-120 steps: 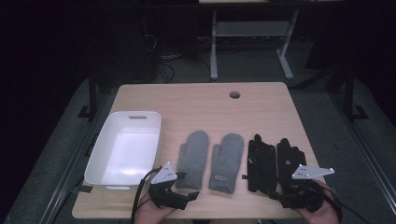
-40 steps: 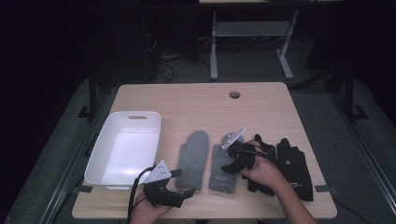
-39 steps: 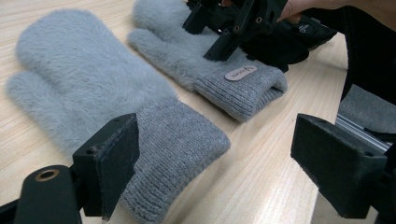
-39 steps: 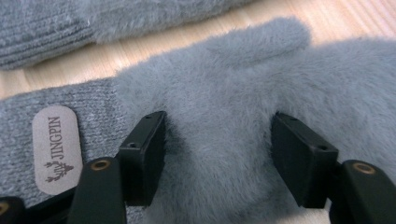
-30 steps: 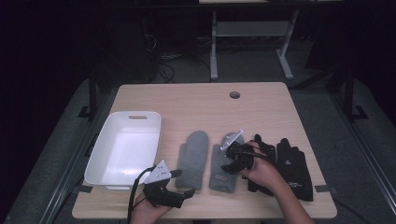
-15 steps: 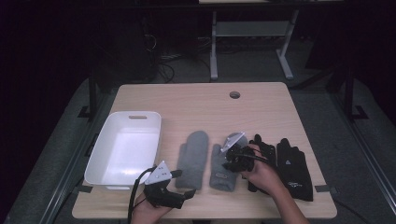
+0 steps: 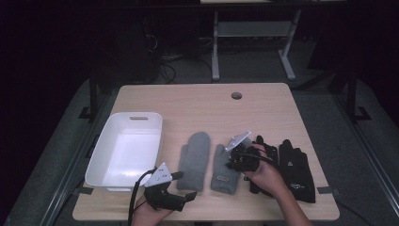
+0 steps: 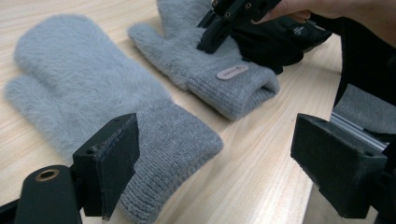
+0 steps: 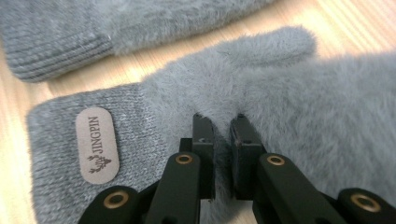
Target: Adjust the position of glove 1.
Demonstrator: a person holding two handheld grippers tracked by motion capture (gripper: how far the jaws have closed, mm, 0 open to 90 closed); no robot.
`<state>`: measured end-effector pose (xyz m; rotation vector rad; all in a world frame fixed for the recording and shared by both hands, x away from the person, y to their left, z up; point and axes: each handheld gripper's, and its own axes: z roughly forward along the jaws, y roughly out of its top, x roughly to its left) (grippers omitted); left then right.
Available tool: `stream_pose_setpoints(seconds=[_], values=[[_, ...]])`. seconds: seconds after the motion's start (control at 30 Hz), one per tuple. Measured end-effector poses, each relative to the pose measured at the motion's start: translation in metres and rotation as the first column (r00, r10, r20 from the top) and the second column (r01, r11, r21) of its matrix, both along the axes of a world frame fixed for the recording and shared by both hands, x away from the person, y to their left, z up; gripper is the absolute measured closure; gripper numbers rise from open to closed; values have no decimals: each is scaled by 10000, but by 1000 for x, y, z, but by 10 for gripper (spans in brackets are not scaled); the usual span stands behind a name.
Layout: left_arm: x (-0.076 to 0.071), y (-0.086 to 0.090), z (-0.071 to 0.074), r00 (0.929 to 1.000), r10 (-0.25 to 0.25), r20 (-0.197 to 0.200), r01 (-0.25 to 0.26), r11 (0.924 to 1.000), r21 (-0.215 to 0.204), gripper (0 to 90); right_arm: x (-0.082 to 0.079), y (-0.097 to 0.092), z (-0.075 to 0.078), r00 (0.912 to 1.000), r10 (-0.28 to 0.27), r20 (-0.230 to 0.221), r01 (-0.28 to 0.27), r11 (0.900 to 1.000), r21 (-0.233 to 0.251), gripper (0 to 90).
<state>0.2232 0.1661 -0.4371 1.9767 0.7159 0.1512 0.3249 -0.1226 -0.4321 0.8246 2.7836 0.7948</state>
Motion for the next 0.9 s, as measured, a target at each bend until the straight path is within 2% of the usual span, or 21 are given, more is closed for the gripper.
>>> stream_pose_setpoints(seconds=[0.17, 0.27, 0.33, 0.47, 0.53, 0.6, 0.73, 0.9], values=[[-1, 2, 3, 9999, 115, 90, -114, 9999, -73, 152, -3, -1, 8, 10000, 29, 45, -30, 9998, 193, 831], [-2, 4, 5, 9997, 209, 144, -207, 9997, -126, 153, -5, 3, 22, 9991, 165, 395, -177, 9994, 297, 830], [-2, 7, 8, 9992, 317, 231, -311, 9992, -241, 153, -6, 10, 32, 9983, 391, 435, -413, 9978, 514, 830], [-3, 9, 10, 9987, 416, 283, -408, 9987, -293, 152, -2, 29, 52, 9942, 905, 584, -940, 9937, 614, 831], [-3, 11, 11, 9983, 500, 315, -488, 9981, -372, 153, 1, 37, 61, 9923, 1123, 514, -1159, 9904, 748, 831], [-3, 13, 13, 9972, 582, 461, -563, 9975, -415, 153, 3, 46, 68, 9898, 1282, 618, -1323, 9889, 672, 831], [-3, 15, 14, 9966, 703, 435, -681, 9965, -495, 153, 7, 64, 73, 9870, 1557, 401, -1580, 9855, 626, 831], [-1, 19, 16, 9949, 911, 442, -885, 9944, -570, 153, 18, 83, 70, 9847, 1745, -2, -1741, 9826, 644, 830]])
